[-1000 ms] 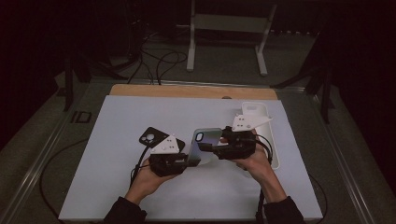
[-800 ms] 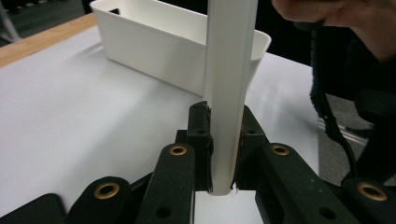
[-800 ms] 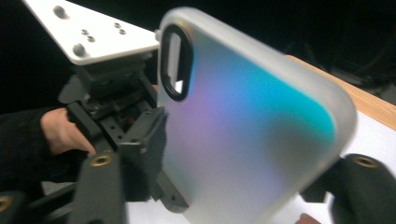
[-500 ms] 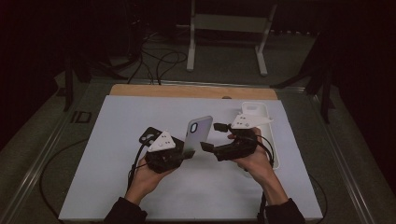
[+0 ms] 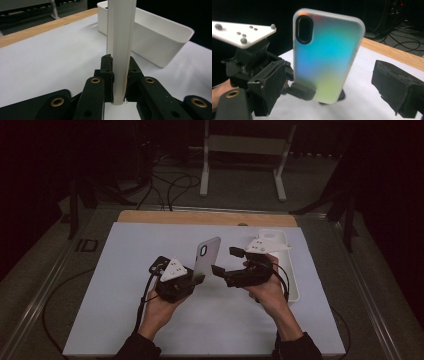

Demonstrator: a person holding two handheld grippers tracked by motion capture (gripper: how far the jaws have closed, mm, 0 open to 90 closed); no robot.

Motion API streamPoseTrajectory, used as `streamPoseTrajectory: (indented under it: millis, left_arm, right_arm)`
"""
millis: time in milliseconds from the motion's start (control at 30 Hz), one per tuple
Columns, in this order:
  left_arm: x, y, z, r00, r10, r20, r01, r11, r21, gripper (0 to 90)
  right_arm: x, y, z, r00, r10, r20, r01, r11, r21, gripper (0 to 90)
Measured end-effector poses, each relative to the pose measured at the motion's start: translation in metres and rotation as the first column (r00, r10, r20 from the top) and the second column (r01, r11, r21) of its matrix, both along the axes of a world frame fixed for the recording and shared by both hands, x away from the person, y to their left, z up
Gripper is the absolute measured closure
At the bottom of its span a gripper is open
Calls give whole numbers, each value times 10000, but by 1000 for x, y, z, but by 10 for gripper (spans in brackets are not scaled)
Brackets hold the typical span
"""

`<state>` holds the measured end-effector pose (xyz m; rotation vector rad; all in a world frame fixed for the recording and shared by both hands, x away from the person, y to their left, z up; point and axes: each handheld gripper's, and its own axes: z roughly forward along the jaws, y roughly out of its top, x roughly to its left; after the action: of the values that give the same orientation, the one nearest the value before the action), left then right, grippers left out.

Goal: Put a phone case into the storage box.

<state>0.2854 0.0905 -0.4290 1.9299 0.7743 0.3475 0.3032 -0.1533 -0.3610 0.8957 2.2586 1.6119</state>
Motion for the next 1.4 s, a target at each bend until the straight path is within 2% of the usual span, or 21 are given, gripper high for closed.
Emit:
streamPoseTrajectory:
  millis: [133, 367, 467, 733, 967, 1400]
  left_arm:
    - [-1, -3, -1, 9998, 181, 78, -182, 9998, 92, 810]
    - [-4, -8, -1, 9995, 219, 216, -223, 9996, 188, 811]
    - [-6, -12, -1, 9993, 157, 343, -165, 9996, 211, 811]
    - [-9, -19, -3, 9996, -147, 256, 143, 9998, 157, 811]
    - [-9, -22, -5, 9998, -142, 122, 142, 9999, -8, 811]
    - [-10, -22, -4, 9997, 23, 258, -26, 9999, 112, 806]
  right_arm:
    - [2, 7, 0, 9997, -244, -4, 244, 9997, 30, 111]
    - [7, 14, 2, 9987, -479, -187, 487, 9977, 462, 113]
    - [10, 19, 1, 9982, -537, -281, 552, 9969, 554, 117]
    - [13, 21, -2, 9962, -716, -500, 760, 9928, 928, 150]
    - [12, 25, -4, 9953, -923, -291, 945, 9917, 871, 159]
    - [9, 25, -3, 9957, -926, 37, 921, 9932, 716, 171]
